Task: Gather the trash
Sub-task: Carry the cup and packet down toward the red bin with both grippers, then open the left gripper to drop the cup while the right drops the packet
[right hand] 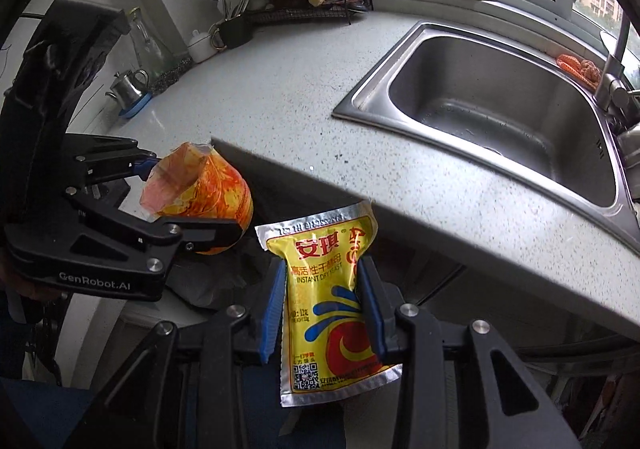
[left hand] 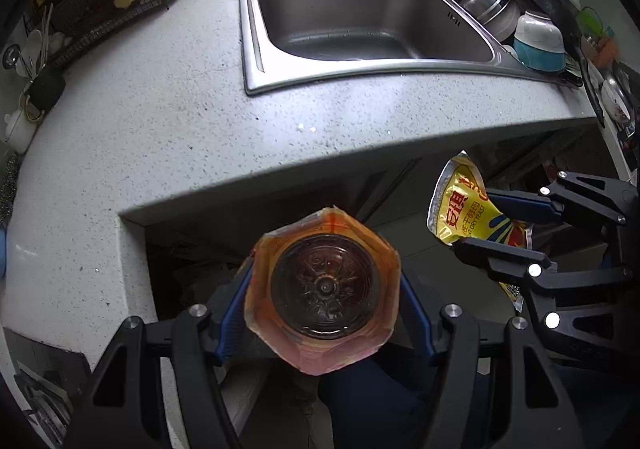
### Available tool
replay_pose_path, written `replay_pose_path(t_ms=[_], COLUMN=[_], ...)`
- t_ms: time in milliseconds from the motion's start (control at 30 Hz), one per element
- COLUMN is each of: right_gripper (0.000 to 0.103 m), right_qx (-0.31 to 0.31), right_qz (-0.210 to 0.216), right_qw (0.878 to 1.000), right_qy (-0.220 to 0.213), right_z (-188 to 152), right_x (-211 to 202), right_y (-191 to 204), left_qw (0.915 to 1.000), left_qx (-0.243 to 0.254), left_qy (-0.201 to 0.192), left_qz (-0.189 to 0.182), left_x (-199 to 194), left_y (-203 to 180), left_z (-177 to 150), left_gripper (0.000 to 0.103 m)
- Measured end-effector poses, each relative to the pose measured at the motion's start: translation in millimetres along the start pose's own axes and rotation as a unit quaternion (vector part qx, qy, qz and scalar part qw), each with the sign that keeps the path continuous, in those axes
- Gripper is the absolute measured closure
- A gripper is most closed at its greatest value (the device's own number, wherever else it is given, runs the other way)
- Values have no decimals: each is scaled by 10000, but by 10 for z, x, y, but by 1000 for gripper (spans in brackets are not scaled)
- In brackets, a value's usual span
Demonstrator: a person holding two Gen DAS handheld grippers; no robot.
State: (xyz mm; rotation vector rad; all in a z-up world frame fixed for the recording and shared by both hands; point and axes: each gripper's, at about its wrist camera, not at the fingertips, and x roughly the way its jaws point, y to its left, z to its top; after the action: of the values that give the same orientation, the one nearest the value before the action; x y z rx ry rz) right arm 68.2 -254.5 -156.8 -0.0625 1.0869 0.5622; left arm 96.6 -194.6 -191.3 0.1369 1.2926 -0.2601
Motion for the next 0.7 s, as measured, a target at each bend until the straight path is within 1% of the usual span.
replay_pose_path(t_ms=[67, 167, 233, 400, 500, 567, 700], right_gripper=[69, 69, 69, 69, 68, 68, 68], right_qx=[57, 153, 197, 442, 522, 471, 470], right_qz=[-80, -138, -265, -274, -281, -382, -253], right_qw=[9999, 9996, 9990, 9973, 9966, 9961, 9960], right_qy=[74, 173, 292, 517, 571, 637, 710], right_z=[-41, -113, -163, -244, -279, -291, -312], right_x=[52, 172, 297, 686, 936, 1117, 1428], right_y=[-1, -33, -54, -150, -222, -246, -290], left_qw=[9999, 9995, 9991, 9973, 9970, 9970, 9962], left_qx=[2, 177, 228, 53, -36, -40, 74], left_qy=[97, 253, 323, 591, 634, 624, 667], left_qz=[-117, -59, -146, -423, -442, -463, -548], left_x=[120, 349, 517, 1022, 1272, 1408, 1611], left_y=[-28, -110, -151, -123, -85, -70, -66], left_z=[-46, -115, -164, -224, -235, -238, -291], left_gripper=[39, 39, 39, 39, 39, 39, 39])
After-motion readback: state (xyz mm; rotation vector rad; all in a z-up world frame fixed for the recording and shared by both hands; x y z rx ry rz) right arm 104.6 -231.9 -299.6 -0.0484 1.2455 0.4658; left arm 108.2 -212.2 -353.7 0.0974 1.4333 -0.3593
